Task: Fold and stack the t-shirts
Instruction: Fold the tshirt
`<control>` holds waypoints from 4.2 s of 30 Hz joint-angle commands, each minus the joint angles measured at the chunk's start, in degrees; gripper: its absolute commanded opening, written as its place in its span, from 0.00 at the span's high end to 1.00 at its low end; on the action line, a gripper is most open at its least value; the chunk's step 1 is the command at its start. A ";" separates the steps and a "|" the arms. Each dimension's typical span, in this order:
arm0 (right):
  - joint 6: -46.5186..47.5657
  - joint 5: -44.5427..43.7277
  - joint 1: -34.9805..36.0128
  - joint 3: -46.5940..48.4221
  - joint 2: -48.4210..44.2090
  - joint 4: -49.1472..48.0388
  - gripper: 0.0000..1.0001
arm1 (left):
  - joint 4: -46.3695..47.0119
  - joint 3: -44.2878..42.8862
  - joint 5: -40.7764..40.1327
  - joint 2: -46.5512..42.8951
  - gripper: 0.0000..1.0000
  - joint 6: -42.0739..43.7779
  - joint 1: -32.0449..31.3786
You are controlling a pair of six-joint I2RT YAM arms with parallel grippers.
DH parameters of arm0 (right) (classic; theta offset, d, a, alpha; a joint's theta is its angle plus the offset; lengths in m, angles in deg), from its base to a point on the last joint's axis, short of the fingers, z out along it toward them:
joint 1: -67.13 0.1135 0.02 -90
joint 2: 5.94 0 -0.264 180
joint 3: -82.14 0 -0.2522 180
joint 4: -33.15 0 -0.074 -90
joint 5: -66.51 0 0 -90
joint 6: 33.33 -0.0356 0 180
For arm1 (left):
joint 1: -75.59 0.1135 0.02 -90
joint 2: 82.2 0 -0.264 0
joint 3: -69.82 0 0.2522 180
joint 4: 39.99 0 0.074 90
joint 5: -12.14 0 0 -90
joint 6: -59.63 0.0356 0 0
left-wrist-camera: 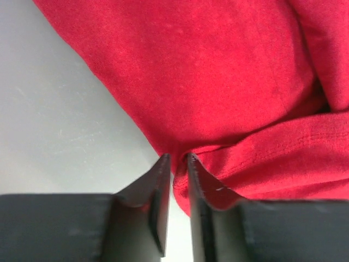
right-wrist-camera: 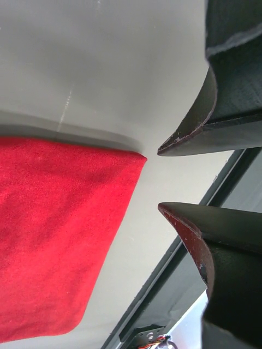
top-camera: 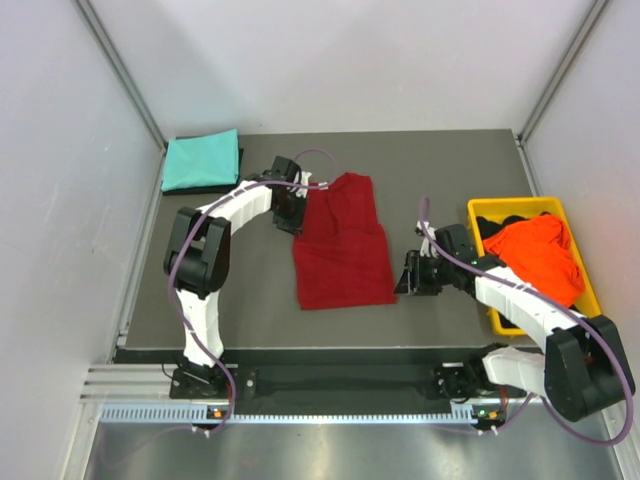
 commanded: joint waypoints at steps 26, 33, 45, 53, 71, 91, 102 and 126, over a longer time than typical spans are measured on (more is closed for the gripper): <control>-0.54 -0.52 0.49 2.16 3.22 -4.48 0.62 | 12.67 6.79 12.67 -1.27 0.86 -17.20 8.03; -1.51 -1.05 -1.09 13.75 11.36 -6.15 0.58 | 11.53 6.08 7.68 -4.69 0.78 -18.52 9.00; 8.06 0.62 -2.40 37.49 34.93 -2.90 0.53 | 13.55 9.24 14.68 -6.98 0.73 -17.11 9.00; 12.28 0.88 -3.90 43.91 41.89 -1.06 0.57 | 14.26 10.30 16.45 -4.61 0.73 -16.85 8.91; 14.31 7.56 -4.78 46.73 48.31 -2.36 0.90 | 13.99 10.30 16.28 -2.23 1.00 -15.89 8.91; 10.53 8.01 -5.83 34.52 43.47 -19.68 1.00 | 13.90 12.41 9.25 -3.46 1.00 -17.38 8.91; 9.21 5.64 -5.92 38.11 45.59 -16.44 0.60 | 12.16 11.54 10.04 -7.50 0.73 -17.29 8.91; -26.89 -5.87 -5.05 -3.61 1.66 -12.12 0.22 | 24.91 49.14 19.02 -39.93 0.48 -36.54 2.34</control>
